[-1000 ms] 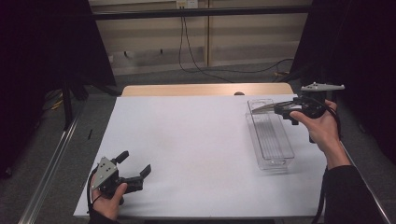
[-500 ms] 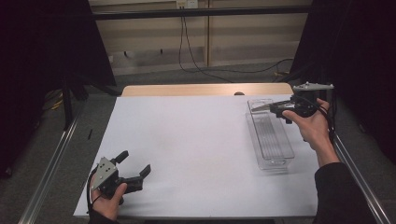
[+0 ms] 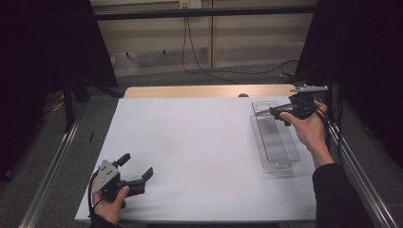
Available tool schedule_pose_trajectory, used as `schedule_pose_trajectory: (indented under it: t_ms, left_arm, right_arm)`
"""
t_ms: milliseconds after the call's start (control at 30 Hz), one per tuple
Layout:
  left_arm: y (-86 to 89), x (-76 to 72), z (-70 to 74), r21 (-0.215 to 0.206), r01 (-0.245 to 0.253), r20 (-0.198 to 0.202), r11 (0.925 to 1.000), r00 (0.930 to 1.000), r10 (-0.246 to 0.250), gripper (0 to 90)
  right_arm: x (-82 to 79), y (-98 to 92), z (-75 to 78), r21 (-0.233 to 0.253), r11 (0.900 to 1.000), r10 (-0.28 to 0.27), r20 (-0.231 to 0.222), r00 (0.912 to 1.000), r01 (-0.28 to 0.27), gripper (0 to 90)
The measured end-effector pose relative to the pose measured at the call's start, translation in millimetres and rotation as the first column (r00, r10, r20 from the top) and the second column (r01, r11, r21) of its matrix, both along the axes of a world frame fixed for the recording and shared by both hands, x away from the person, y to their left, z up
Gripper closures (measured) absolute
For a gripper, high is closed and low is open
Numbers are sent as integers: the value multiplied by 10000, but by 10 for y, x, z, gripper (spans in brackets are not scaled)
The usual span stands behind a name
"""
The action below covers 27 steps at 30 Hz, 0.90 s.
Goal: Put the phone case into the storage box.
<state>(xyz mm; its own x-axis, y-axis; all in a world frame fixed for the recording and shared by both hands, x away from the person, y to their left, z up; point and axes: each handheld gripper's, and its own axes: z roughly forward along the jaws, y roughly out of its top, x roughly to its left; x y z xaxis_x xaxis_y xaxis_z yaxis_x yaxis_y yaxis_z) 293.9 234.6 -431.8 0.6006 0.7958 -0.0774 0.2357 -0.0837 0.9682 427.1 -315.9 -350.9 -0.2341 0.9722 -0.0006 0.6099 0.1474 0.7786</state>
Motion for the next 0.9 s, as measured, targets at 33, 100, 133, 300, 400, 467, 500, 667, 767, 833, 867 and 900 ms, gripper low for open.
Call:
schedule_pose_trajectory:
  t_ms: [33,100,133,300,400,467,500,667,767,833,867,900]
  left_arm:
    - [-3,1,-1,5,-12,10,10000,10000,12,26]
    - [0,-1,2,109,69,45,9999,10000,-70,27]
    - [-6,-8,4,54,82,36,10000,10000,-82,26]
    - [-10,-3,0,107,82,33,9999,10000,-82,26]
    - [-6,0,-2,74,46,20,10000,10000,-46,26]
    - [-7,1,0,111,57,9,9999,10000,-57,26]
    - [-3,0,6,105,79,15,9999,10000,-79,27]
    - [7,6,0,18,-37,-27,10000,10000,37,27]
    - [-1,4,1,43,55,-6,10000,10000,-55,27]
    - [-1,4,2,142,61,21,9999,10000,-61,27]
    - [-1,4,1,132,57,17,9999,10000,-57,27]
    - [1,5,0,129,55,14,9999,10000,-55,27]
  right_arm:
    - [6,9,-3,19,10000,-53,-9,10000,53,120]
    - [18,22,-13,40,10000,-73,-31,10000,73,120]
    - [27,30,-23,-9,10000,-53,-45,10000,53,120]
    - [69,60,-65,-99,9997,-221,-205,9995,219,120]
    - [92,77,-76,-130,9997,-226,-225,9995,223,120]
    - [105,91,-86,-123,9995,-289,-272,9992,286,120]
    - [111,95,-96,-149,9995,-290,-288,9992,285,120]
    - [132,111,-108,-149,9990,-421,-288,9987,417,120]
    - [139,123,-114,-137,9985,-540,-302,9981,536,120]
    - [148,133,-125,-172,9982,-587,-367,9976,581,120]
    - [156,138,-133,-158,9980,-610,-382,9974,604,120]
    - [161,141,-137,-160,9980,-615,-377,9974,610,120]
